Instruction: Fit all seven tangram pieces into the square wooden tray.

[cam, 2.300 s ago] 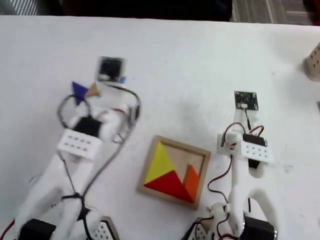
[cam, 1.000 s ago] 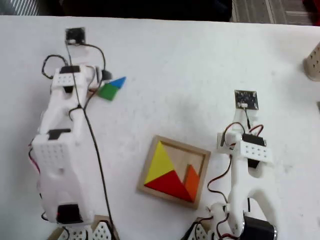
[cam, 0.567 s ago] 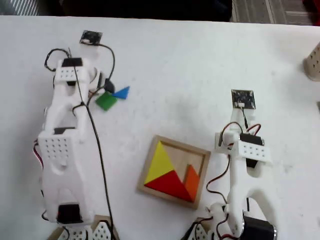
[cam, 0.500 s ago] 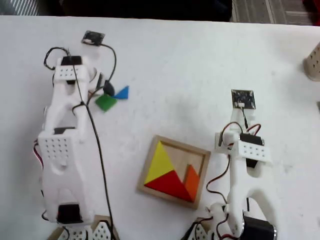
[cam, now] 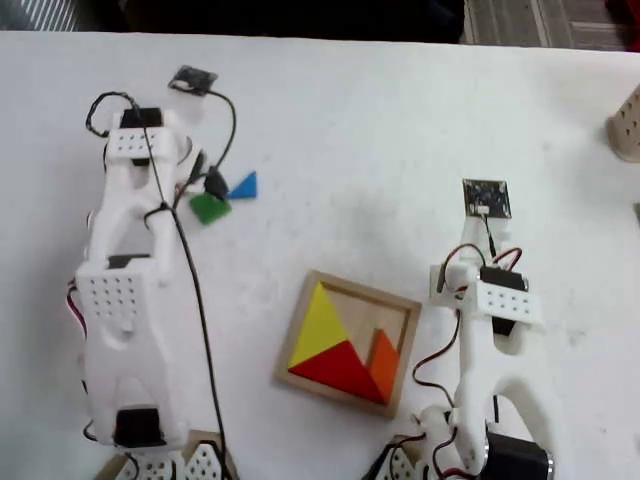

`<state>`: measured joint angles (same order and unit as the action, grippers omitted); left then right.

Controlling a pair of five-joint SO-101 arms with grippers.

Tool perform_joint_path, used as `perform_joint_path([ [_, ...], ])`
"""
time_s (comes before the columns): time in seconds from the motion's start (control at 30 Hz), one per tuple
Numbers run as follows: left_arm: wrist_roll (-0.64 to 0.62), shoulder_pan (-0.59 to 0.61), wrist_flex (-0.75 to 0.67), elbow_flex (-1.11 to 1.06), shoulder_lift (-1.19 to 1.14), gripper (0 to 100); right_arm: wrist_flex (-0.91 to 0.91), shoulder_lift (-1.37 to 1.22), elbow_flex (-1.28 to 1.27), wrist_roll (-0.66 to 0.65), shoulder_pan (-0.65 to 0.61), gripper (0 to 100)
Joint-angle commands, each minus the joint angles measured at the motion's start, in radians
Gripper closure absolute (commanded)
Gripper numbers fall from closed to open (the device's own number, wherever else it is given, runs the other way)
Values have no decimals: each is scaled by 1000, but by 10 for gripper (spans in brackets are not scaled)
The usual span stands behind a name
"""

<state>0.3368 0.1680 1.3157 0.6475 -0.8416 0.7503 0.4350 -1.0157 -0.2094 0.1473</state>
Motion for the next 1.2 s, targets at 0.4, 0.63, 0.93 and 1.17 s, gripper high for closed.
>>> perform_joint_path([
  [0.4, -37, 22, -170, 98, -114, 684, -13, 22, 12, -11, -15, 981],
  [0.63, -20, 51, -106, 100, -124, 684, -13, 22, 12, -11, -16, 981],
  [0.93, 107, 56, 86, 98, -47, 744, -13, 22, 12, -11, -16, 981],
  [1.17, 153, 51, -25, 98, -76, 804, -13, 22, 12, -11, -16, 981],
])
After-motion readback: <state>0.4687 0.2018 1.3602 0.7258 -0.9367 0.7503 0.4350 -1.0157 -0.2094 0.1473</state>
